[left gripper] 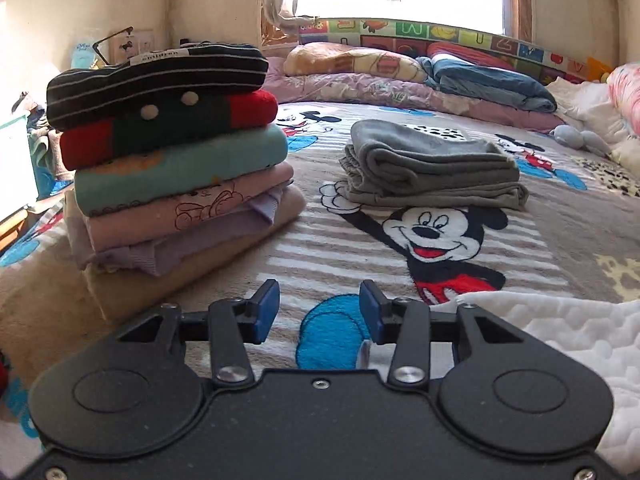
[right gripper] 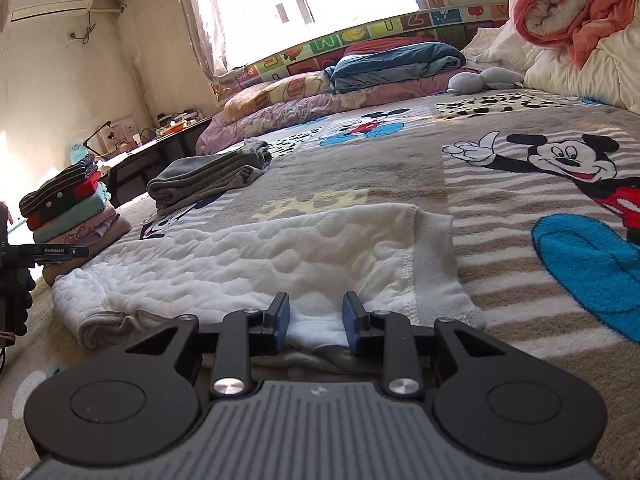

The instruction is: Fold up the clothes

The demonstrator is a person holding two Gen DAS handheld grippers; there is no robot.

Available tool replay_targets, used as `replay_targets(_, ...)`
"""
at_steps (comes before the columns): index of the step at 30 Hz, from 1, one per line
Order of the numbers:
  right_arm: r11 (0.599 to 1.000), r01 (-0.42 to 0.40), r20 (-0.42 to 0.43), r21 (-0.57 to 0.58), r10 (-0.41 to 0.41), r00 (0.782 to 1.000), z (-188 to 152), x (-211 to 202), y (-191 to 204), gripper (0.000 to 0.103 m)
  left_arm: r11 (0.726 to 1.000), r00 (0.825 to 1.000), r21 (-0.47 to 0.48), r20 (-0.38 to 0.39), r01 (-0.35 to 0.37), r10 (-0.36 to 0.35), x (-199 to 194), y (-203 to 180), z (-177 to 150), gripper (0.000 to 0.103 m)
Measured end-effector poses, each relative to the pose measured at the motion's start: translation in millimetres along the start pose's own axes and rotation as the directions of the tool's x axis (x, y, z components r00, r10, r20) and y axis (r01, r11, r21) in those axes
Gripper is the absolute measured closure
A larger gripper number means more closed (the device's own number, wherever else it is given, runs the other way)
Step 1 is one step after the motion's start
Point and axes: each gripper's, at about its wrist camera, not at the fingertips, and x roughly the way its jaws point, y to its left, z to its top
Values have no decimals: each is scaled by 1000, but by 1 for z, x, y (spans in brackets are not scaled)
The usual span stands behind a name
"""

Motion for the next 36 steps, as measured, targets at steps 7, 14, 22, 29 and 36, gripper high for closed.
replay_targets(7, 1000, -7, 14, 8, 7, 1000, -3, -1, -1, 73, 972, 974, 73, -72, 222, -217, 6, -44, -8, 57)
replay_targets(14, 998, -37, 30, 45, 35, 999, -4, -2, -9, 73, 988, 998, 140, 17, -61, 59, 0, -49, -13, 57)
replay_targets(22, 997, -53, 38, 64, 51, 998, -5, -3, -12, 73, 898, 902, 153, 72, 411, -425, -55, -106, -33, 57)
replay_targets(29, 986, -14, 94, 165, -1, 996, -5, -21, -20, 73, 860, 921, 335, -88, 385, -379, -50, -159, -68, 51)
replay_targets(36, 932, 43, 191, 361, -119, 974, -6, -56, -37, 40, 864, 921, 328, -54, 382, -386, -77, -149, -71, 51)
